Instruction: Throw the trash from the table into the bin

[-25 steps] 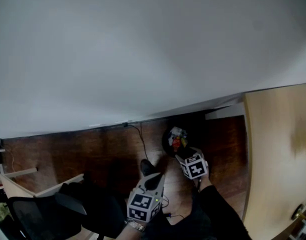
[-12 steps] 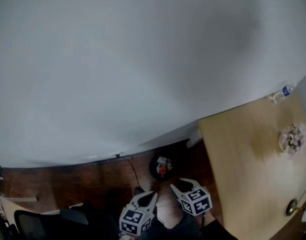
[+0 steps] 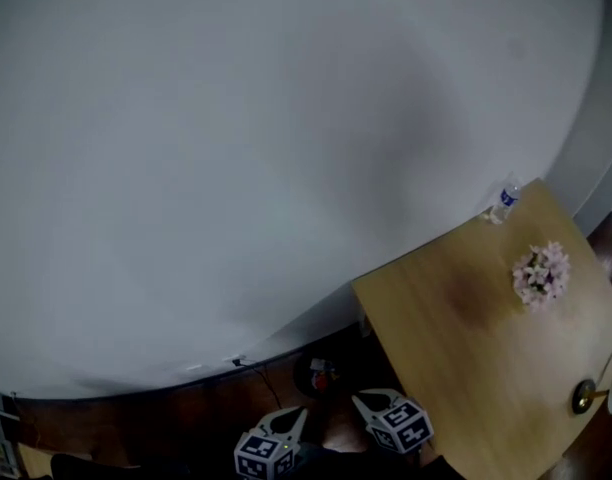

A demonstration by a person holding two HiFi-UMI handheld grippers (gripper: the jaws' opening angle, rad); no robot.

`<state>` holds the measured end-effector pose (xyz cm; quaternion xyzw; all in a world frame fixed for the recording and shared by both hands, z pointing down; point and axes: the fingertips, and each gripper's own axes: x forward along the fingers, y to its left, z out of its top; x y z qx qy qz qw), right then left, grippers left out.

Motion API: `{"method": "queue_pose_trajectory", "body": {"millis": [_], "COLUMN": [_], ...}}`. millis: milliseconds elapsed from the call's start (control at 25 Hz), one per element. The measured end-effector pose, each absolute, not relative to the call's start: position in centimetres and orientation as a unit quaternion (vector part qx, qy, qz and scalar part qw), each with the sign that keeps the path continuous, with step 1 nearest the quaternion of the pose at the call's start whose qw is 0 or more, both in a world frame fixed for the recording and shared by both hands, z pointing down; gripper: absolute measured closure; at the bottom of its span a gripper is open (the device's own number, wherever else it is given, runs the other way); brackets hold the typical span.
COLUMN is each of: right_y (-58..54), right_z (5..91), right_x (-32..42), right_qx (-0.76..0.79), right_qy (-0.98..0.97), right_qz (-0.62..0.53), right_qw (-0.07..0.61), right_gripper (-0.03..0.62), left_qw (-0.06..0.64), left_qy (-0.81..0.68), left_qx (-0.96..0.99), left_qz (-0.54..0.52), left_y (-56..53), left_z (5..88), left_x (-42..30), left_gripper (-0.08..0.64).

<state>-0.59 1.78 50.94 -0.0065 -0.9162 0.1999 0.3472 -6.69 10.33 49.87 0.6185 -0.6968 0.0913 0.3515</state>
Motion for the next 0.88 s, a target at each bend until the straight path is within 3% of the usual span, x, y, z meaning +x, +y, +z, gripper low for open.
{"method": "queue_pose_trajectory", "body": {"millis": [320, 600, 880], "right_y": [-3.8, -9.5, -6.4], "right_z": [49.3, 49.7, 48.8], "right_x": [6.8, 19.9, 32.6], "right_qx": [0.074, 0.261, 0.478], "right_qy": [-0.919, -0.876, -0.787], "right_qz": [0.249, 0.315, 0.329], "right_qw": [0.295, 0.257, 0.21], "right_gripper": [0.588, 0.588, 0.588], "left_qw": [0.333, 0.298, 0.264], "left_qy": [-0.63, -0.505, -0.354], "left_qx": [0.684, 0.783, 0.87], "left_qz": [0.157, 0.206, 0.218], "left_y": [2.1, -6.2, -8.5], "left_z": [48.3, 47.9, 47.5], "left_x": [0.0, 9.7, 18.7], "left_gripper": [0.557, 0.557, 0.557]}}
